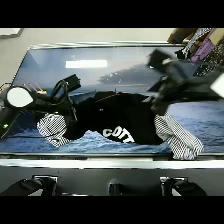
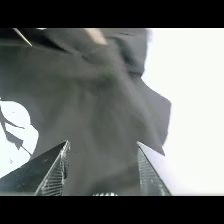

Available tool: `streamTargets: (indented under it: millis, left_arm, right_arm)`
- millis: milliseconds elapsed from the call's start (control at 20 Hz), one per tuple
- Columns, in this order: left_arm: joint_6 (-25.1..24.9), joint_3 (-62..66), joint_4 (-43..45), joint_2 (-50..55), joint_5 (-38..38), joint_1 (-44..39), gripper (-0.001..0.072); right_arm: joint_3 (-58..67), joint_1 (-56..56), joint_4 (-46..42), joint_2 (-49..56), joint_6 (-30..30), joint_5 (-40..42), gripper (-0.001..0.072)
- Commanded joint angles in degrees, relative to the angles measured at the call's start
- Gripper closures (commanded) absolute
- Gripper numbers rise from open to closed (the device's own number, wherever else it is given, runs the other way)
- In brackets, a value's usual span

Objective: Fold the clothes and pants, and hang the long-sleeved shirts on hangers.

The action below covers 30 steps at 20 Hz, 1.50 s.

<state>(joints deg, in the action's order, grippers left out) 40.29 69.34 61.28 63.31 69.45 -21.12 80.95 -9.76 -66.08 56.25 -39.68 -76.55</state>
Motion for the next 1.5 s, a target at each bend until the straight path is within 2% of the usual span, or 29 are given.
streamTargets:
  millis: [0,100,150,400,550,750,1150,1200,1250,1300,1400,1450]
  left_arm:
    - [0.24,0.04,0.20,-3.87,0.20,-0.07,0.0689]
    - [0.22,0.04,0.17,-5.88,1.05,-0.07,0.0689]
    - [0.20,0.04,0.20,-6.71,2.12,-0.13,0.0689]
    - [0.20,0.04,0.22,-9.27,5.18,-3.02,0.0689]
    - [0.20,0.02,0.26,-9.25,5.07,-5.14,0.0689]
    - [0.22,0.02,0.26,-9.25,5.03,-5.27,0.0689]
    - [0.20,0.02,0.26,-9.09,4.42,-5.27,0.0689]
    - [0.20,0.02,0.26,-9.09,4.42,-5.27,0.0688]
    - [0.20,0.02,0.24,-9.07,4.42,-5.27,0.0688]
    - [0.22,0.02,0.24,-9.07,4.42,-5.27,0.0689]
    - [0.20,0.02,0.24,-9.07,4.42,-5.27,0.0688]
    - [0.22,0.02,0.24,-9.07,4.44,-5.27,0.0688]
  right_arm:
    - [0.68,11.02,-0.76,-6.21,-2.78,-4.92,0.0221]
    - [-0.52,16.94,1.84,-7.52,-1.36,-6.64,0.0226]
    - [-1.60,18.53,2.34,-7.67,1.25,-7.02,0.0225]
    - [-6.27,18.95,7.21,-4.57,12.22,-7.48,0.0226]
    - [-6.40,18.95,11.85,-0.15,13.27,-7.78,0.0226]
    - [-6.40,18.73,16.39,6.47,19.15,-12.81,0.0227]
    - [-8.20,18.73,18.08,10.49,22.64,-14.29,0.0233]
    - [-8.96,18.73,18.25,10.49,22.64,-13.31,0.0241]
    - [-9.88,18.73,19.10,10.49,23.37,-12.72,0.0318]
    - [-10.78,18.73,19.98,10.49,24.76,-11.76,0.0347]
    - [-12.79,18.73,22.29,10.51,25.81,-9.09,0.0374]
    - [-13.11,18.73,23.21,10.62,25.81,-8.98,0.0446]
